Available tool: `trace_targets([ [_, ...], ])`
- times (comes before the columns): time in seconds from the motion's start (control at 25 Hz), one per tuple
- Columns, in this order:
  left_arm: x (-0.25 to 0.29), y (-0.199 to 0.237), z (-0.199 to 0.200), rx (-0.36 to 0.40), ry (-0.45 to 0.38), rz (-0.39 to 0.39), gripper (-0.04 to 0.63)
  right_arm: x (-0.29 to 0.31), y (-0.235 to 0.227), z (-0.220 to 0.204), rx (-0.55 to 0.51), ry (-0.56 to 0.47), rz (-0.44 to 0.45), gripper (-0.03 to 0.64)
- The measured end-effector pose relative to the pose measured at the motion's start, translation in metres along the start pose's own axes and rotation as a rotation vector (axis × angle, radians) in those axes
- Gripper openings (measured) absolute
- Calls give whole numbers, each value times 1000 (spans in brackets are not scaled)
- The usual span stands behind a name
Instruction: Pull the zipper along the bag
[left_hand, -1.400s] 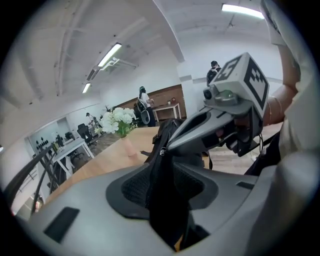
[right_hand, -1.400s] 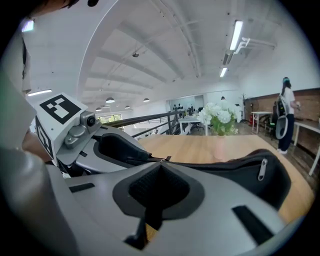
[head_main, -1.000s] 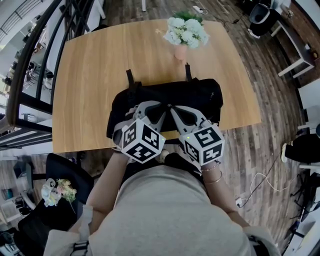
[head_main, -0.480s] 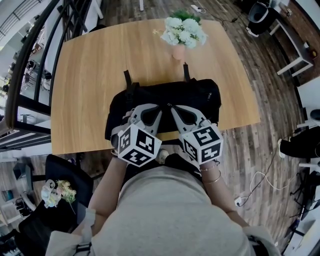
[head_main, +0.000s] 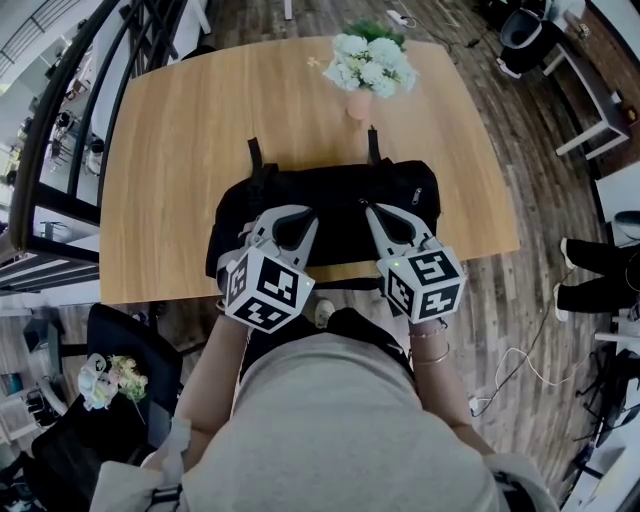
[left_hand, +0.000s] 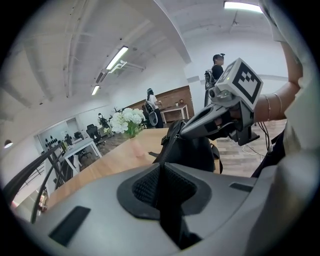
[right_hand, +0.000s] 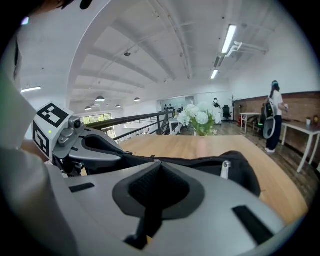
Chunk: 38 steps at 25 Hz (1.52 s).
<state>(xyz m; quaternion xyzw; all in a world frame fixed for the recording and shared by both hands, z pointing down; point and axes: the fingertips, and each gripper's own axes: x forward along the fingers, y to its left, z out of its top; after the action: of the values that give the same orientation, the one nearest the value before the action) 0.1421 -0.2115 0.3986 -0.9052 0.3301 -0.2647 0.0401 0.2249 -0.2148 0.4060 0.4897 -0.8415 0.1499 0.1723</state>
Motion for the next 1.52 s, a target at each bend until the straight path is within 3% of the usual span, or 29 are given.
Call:
trace_targets([
  [0.24, 1, 4, -1, -37, -6, 13, 41, -9, -20, -1, -1, -4, -38, 12],
  [1.04, 3, 7, -4, -59, -1, 56, 41, -34, -91, -5, 12, -15, -154, 15],
  [1.52, 6, 5, -8, -73, 13, 51, 43, -34, -90, -9, 67, -46, -168, 15],
])
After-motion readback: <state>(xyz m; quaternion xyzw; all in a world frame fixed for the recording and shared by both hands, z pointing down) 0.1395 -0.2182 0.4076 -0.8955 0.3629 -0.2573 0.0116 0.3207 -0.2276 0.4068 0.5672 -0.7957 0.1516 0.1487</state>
